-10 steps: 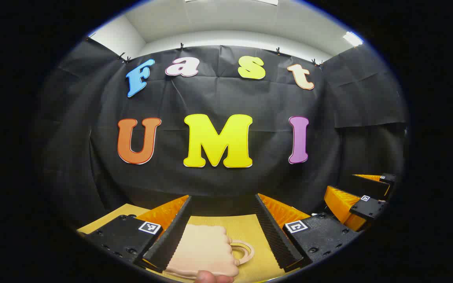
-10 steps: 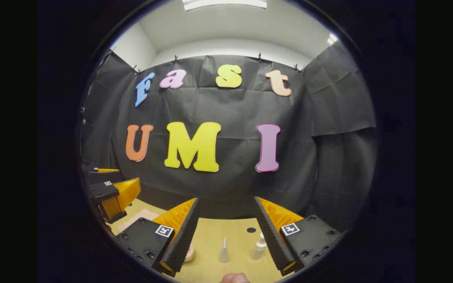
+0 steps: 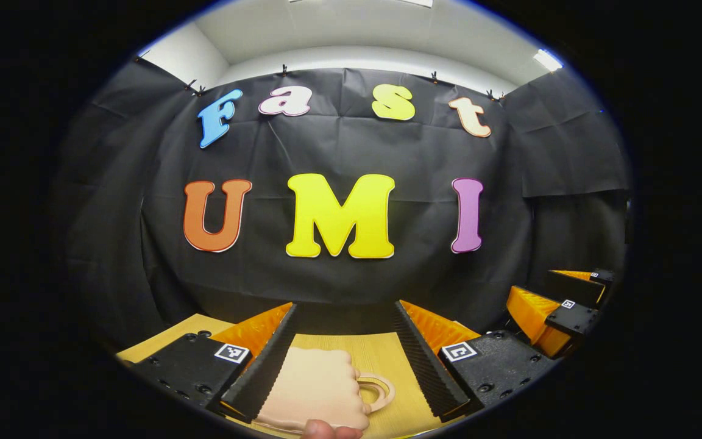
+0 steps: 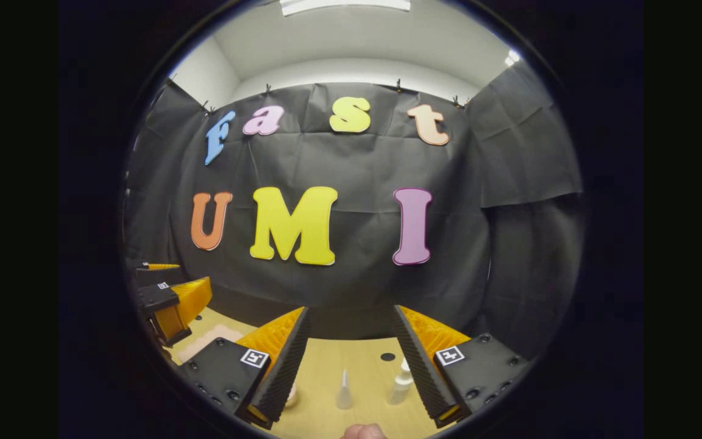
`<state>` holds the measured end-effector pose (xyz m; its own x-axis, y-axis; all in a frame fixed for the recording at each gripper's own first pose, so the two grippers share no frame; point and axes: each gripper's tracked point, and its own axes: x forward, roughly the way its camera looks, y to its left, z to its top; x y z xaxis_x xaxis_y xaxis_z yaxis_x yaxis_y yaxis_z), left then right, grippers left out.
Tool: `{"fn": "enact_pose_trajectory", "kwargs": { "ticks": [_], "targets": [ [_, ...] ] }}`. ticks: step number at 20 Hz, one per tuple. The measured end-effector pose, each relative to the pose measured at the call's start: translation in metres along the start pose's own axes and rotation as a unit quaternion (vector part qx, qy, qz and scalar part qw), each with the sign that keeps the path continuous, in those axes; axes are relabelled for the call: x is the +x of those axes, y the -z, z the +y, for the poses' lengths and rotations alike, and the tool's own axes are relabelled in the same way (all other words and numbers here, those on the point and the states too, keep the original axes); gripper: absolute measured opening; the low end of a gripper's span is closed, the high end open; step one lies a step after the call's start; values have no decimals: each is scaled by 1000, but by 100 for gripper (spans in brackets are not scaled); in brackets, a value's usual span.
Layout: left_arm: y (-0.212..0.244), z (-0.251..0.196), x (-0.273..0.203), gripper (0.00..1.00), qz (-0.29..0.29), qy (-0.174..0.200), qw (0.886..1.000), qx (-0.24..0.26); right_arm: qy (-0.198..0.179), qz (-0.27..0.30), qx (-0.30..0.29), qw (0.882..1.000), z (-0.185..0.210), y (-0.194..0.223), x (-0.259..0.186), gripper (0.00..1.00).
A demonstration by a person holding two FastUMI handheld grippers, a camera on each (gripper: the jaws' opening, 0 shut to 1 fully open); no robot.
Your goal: First open the suitcase, pack the skin care products into it, and then close the suitcase.
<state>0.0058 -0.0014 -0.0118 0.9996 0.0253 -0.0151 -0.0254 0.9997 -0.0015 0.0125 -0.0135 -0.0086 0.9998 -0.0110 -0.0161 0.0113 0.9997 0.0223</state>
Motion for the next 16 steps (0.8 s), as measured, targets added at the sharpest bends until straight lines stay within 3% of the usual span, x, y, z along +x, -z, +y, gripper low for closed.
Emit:
{"fn": "enact_pose_trajectory", "kwargs": {
  "ticks": [10, 16],
  "targets": [
    [15, -19, 1, 99, 20, 3, 1000, 10, -18, 14, 3, 1000, -5, 13, 5, 81],
    [66, -57, 2, 98, 74, 59, 993, 73, -1, 24, -27, 999, -45, 28, 1, 80]
  ]
}}
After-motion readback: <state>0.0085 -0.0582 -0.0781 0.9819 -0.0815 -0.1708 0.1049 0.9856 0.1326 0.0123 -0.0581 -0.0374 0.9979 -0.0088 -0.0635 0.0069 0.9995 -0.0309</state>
